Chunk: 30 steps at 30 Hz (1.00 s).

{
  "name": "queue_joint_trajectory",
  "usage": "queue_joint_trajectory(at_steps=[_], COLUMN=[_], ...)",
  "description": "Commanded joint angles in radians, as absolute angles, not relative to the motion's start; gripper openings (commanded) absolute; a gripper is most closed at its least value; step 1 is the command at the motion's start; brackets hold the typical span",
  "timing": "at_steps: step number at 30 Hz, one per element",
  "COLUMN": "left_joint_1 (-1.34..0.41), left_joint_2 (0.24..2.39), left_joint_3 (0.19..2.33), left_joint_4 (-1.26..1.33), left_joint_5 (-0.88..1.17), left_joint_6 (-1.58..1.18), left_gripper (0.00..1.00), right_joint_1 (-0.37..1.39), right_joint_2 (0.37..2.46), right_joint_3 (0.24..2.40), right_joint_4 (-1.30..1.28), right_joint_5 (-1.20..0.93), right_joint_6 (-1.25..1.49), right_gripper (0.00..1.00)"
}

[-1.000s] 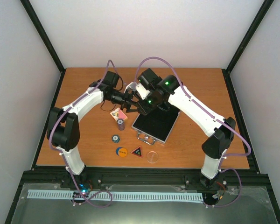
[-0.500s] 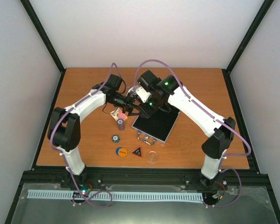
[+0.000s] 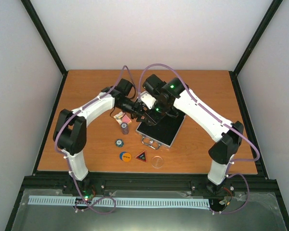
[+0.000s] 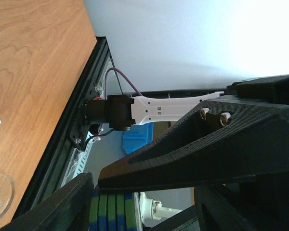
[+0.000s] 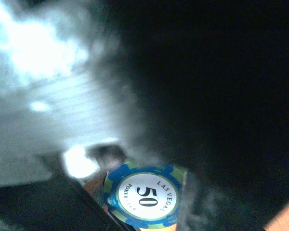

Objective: Pack up texas hold em set

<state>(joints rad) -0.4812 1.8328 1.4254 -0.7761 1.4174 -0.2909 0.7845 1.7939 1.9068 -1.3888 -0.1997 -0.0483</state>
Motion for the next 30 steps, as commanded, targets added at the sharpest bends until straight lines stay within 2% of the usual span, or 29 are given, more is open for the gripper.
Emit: queue_joint_trajectory(at_steps=[1, 17, 24, 30], left_joint_1=[-0.557, -0.557, -0.54, -0.504], left_joint_2=[1.818, 1.734, 1.747, 1.715], left_joint_3=[1.453, 1.362, 1.399, 1.365], left_joint_4=[-0.873, -0.813, -0.844, -0.801], left_joint_5=[1.491, 1.464, 1.462, 1.462], left_joint_6=[-0.177, -0.229, -0.201, -0.246], left_gripper=[0.58, 0.58, 0.71, 0.72], right_joint_1=[0.772, 0.73, 0.715, 0.713], right_joint_2=[1.775, 1.78, 1.749, 1.746], right_joint_3=[1.94, 1.947, 1.91, 1.89], right_joint_4=[-1.215, -1.204, -1.21, -1.212], right_joint_5=[-0.152, -0.106, -0.101, -0.087], right_joint_6=[-0.033, -0.029, -0.011, -0.003], right_gripper=[0.03, 0.03, 0.03, 0.03])
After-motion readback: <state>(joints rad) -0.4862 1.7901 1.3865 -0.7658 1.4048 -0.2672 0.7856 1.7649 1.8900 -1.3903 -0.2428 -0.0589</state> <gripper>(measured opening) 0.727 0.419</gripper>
